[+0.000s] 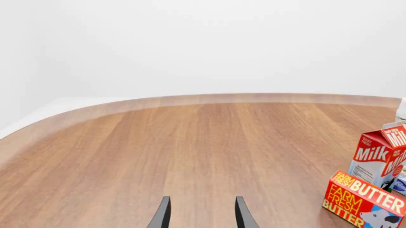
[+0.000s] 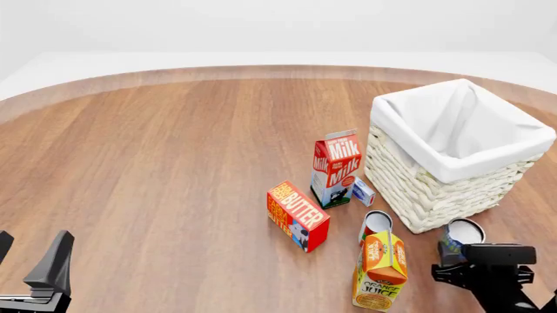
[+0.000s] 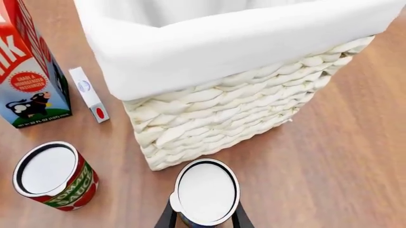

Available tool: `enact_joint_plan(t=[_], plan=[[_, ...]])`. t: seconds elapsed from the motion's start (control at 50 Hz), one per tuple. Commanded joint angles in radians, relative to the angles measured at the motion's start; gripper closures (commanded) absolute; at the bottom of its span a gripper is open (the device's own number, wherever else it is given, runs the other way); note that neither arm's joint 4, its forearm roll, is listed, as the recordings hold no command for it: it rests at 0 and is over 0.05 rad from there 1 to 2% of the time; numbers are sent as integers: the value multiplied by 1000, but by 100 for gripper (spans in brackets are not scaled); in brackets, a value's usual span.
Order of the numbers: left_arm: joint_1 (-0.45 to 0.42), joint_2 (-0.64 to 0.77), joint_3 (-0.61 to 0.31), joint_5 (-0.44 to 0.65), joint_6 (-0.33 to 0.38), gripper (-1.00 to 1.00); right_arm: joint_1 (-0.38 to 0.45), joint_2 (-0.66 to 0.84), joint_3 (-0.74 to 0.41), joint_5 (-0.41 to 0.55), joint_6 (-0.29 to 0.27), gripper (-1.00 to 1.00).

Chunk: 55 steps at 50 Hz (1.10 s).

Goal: Pick up the alphabet soup, and put it in the basket.

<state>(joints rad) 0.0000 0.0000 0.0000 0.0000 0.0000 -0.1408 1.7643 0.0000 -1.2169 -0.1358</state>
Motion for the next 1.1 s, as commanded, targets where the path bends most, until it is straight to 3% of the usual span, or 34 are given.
enact_joint_plan(t=[0.02,0.5,0.68,1.1], plan=[[0,0,0,0,0,-100,-5,-24,0,-2,17,100],[0,0,0,0,0,-100,-14,-101,0,29,12,100],[0,0,0,0,0,-100,-18,-345,0,243,8,100],[0,0,0,0,0,-100,-23,-708,0,568,-7,100]])
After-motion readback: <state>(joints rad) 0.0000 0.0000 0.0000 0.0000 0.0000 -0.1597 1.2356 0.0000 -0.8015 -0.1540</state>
